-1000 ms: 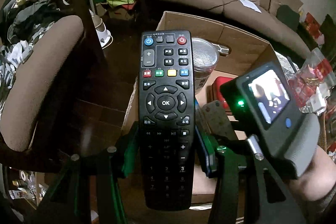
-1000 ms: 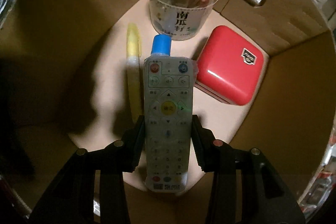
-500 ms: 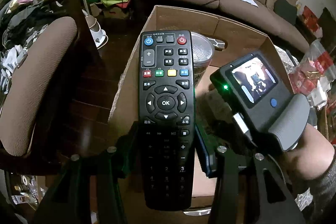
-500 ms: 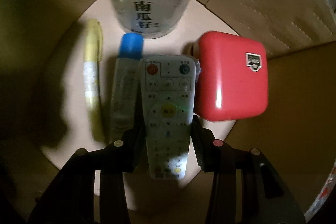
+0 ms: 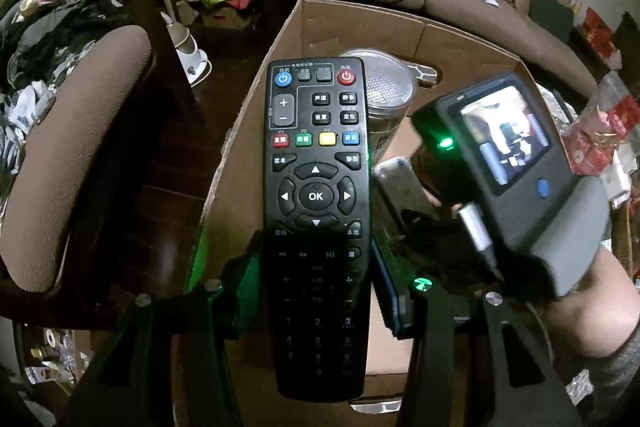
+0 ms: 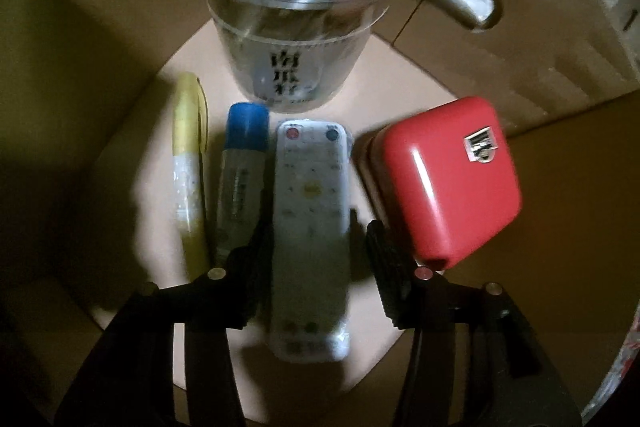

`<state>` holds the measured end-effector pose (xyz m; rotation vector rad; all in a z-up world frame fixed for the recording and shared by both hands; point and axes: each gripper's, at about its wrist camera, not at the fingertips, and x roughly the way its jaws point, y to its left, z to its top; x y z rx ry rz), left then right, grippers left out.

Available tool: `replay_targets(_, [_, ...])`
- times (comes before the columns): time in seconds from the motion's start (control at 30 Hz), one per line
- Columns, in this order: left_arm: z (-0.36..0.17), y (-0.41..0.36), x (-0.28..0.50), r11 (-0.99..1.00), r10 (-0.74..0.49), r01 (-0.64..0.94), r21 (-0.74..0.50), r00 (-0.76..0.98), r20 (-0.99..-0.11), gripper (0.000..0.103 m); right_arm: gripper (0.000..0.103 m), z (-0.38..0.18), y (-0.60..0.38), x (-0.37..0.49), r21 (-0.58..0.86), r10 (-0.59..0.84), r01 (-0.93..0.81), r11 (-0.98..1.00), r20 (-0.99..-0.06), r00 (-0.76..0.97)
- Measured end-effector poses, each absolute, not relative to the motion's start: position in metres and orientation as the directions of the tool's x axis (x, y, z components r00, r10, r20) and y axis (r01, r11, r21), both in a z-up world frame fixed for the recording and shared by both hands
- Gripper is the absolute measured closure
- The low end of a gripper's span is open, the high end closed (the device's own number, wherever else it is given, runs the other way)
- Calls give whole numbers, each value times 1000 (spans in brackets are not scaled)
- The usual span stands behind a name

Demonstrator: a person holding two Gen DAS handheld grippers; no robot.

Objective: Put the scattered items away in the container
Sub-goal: 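Open the right gripper to release the white remote in the box, then withdraw the right gripper while the left gripper carries the black remote over the box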

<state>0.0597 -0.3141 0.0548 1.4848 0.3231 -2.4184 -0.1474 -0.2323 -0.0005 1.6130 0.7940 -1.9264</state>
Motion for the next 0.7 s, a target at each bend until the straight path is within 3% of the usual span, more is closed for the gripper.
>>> replay_targets(0.7, [77,-286,67,-931,-187,365,23,-421,-888,54,57,118,-176,-81,43,-328,719,-693,-908,-262])
